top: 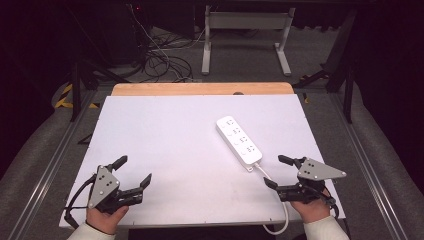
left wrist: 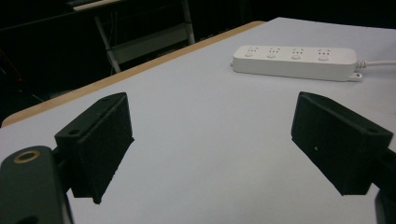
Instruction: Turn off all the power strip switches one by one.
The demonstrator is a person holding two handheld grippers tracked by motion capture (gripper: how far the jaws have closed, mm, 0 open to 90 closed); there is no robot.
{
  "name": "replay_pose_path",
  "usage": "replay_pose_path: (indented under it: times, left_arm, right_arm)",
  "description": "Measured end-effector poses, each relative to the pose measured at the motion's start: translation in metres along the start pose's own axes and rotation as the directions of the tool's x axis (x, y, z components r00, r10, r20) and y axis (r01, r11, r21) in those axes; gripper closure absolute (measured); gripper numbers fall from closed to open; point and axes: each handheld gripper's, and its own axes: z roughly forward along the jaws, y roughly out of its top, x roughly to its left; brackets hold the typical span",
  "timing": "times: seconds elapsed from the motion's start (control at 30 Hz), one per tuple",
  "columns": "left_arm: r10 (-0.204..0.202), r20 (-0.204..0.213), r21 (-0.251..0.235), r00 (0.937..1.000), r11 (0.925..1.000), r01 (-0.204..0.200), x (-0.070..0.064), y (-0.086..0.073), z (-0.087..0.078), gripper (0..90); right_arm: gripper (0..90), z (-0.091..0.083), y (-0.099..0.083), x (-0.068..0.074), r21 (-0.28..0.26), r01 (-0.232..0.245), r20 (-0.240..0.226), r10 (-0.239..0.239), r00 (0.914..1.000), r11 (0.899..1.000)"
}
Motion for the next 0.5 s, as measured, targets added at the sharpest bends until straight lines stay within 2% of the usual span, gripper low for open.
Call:
replay_pose_path:
  times: [0.17, 0.5]
  left_arm:
    - [-0.003, 0.001, -0.001, 1.0, 1.0, 0.003, -0.001, 0.0, 0.0, 13.1]
    - [0.006, 0.001, -0.001, 1.0, 1.0, -0.006, -0.001, 0.0, 0.0, 13.1]
  right_arm:
    - [17.6, 0.002, 0.006, -0.001, 0.007, 0.005, 0.003, -0.005, 1.0, 1.0]
    - [28.6, 0.017, 0.03, -0.007, 0.05, -0.02, -0.039, 0.022, 0.999, 0.999]
